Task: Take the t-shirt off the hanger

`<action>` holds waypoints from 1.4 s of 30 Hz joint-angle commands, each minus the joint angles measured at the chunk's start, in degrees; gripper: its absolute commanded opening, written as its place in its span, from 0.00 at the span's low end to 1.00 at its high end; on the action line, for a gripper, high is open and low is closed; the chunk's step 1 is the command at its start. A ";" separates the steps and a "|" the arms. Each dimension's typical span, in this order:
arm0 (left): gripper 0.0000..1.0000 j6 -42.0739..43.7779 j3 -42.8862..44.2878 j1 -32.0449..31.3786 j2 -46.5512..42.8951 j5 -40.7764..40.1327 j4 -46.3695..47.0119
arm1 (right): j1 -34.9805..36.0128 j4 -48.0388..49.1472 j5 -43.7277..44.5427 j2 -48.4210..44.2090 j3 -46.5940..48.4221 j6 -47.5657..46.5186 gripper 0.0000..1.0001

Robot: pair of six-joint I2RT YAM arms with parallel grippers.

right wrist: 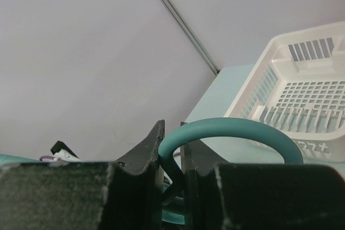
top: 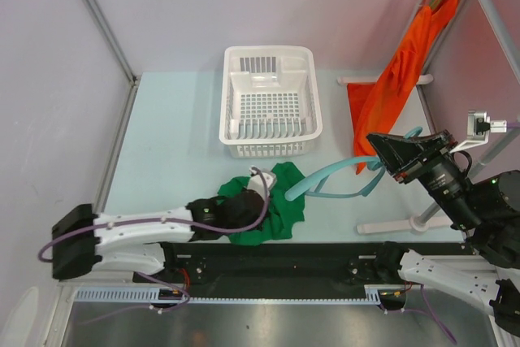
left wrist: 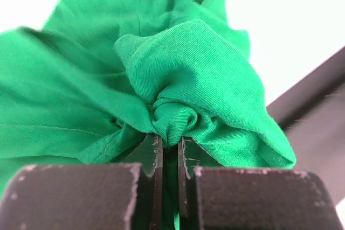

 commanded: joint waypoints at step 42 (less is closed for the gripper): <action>1.00 0.55 10.89 37.63 -33.76 45.98 -5.28 | 0.29 -8.60 -1.53 5.49 -0.47 -8.31 0.00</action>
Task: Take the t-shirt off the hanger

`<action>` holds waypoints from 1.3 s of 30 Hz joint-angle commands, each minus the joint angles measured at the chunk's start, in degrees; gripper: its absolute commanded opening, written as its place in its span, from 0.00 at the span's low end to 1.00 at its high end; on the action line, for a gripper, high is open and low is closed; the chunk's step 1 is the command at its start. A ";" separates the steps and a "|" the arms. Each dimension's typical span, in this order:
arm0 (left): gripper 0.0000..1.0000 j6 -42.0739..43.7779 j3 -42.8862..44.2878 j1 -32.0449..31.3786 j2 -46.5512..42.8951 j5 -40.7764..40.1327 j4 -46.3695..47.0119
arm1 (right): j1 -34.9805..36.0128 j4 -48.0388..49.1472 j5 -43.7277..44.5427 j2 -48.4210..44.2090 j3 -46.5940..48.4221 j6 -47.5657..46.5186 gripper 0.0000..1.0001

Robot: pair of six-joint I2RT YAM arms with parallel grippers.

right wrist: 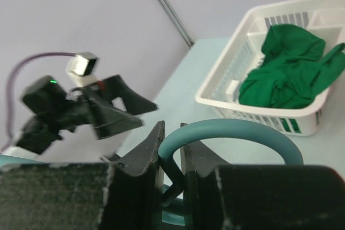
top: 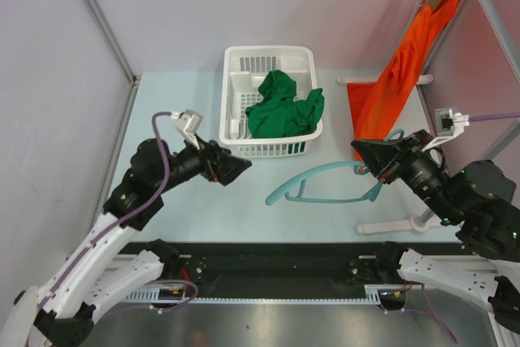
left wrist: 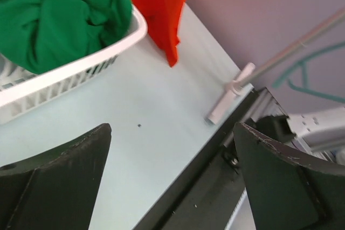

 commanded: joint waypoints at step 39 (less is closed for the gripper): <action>0.00 -0.79 3.84 -30.97 1.90 -15.59 -7.04 | 1.19 -13.77 0.77 13.32 -1.91 -5.43 0.38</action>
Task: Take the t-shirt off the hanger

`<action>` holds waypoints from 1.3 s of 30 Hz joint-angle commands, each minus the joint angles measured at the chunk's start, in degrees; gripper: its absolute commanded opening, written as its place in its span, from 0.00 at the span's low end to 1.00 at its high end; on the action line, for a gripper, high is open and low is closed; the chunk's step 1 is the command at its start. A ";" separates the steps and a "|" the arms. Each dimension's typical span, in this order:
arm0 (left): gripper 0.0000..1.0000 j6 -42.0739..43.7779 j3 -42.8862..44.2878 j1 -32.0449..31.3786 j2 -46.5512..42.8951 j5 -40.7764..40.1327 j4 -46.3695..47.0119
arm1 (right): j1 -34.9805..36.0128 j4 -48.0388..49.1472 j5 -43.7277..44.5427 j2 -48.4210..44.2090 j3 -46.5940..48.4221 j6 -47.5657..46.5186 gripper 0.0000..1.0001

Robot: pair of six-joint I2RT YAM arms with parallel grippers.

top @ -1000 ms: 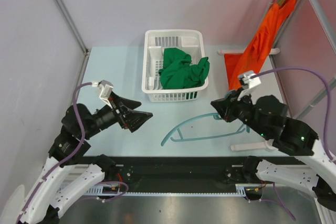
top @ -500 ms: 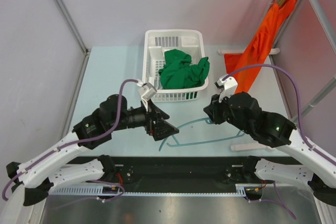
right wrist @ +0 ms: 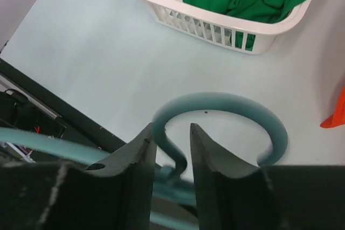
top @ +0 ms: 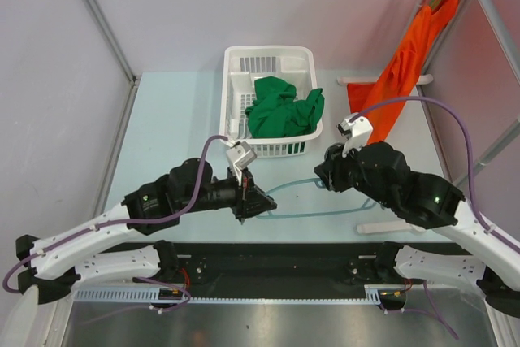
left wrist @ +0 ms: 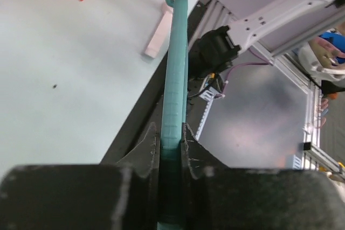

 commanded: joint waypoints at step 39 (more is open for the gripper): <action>0.00 -5.85 -11.27 -0.04 -9.17 -17.56 12.06 | 12.93 27.81 11.07 14.20 -3.93 45.64 0.50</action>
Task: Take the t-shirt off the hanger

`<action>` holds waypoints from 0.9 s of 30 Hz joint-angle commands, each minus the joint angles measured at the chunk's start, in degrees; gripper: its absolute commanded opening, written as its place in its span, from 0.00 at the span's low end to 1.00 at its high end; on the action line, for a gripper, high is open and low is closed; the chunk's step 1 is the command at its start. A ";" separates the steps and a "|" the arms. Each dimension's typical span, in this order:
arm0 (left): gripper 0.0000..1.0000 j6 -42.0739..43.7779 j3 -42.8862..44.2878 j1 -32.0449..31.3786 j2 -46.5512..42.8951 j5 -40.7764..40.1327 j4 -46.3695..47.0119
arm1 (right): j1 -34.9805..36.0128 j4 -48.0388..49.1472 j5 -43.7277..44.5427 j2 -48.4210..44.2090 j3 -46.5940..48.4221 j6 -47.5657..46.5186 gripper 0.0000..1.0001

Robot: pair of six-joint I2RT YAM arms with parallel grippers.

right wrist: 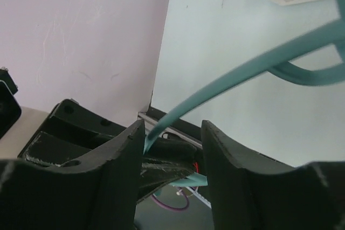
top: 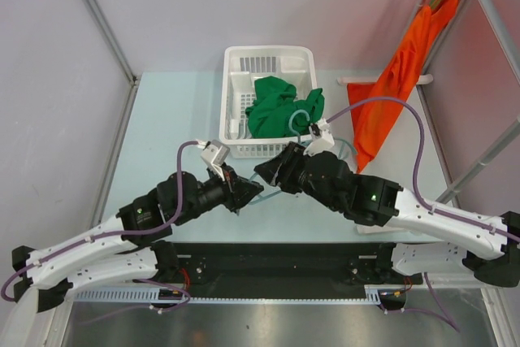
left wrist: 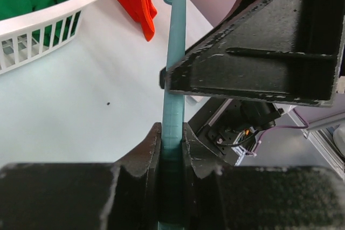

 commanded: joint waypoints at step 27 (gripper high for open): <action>0.73 -1.19 -3.42 0.13 -12.81 -4.57 -8.09 | -10.66 3.10 19.85 -12.18 5.60 -3.71 0.00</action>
